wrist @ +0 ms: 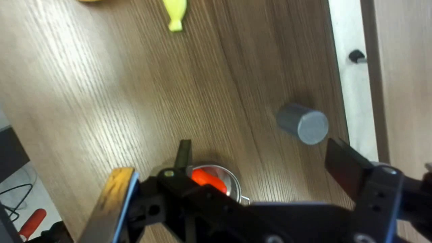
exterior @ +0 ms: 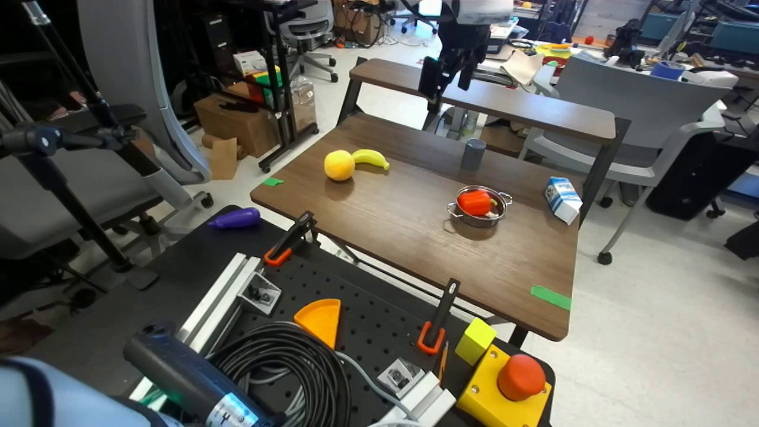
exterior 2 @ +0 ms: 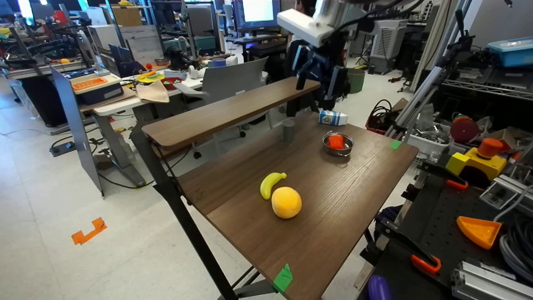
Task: Move the white box to the right
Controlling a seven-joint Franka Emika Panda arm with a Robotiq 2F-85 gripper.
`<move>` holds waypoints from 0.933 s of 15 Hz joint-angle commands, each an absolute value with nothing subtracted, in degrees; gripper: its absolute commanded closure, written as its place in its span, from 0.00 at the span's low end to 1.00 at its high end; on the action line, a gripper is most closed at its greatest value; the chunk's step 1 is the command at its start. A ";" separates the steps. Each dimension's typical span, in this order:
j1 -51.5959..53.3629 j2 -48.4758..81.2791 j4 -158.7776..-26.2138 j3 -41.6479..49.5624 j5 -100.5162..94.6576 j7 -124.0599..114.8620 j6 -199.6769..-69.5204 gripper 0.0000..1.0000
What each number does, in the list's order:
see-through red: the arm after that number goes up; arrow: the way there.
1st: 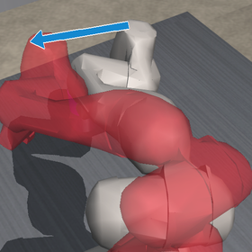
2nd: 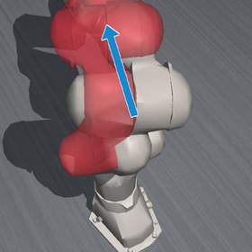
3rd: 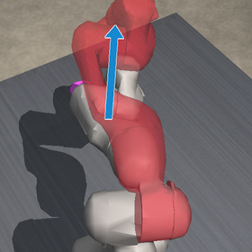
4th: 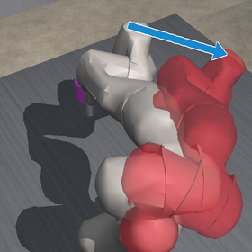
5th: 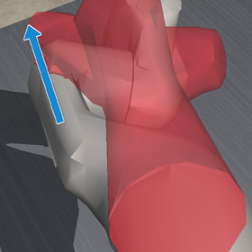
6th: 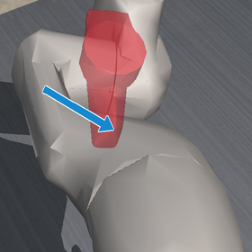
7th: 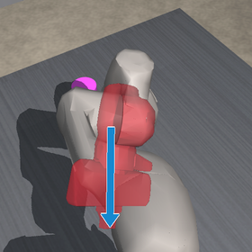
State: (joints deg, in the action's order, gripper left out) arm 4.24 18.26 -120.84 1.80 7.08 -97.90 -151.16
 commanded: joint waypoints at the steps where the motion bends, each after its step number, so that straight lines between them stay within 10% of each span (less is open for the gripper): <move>1: 2.08 9.04 -127.06 -3.91 16.80 -84.79 -145.29 0.00; 14: 6.58 6.31 -128.72 -6.11 20.16 -67.76 -130.46 0.00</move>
State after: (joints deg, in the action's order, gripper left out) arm 6.24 6.32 -128.80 -6.47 20.14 -67.76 -130.59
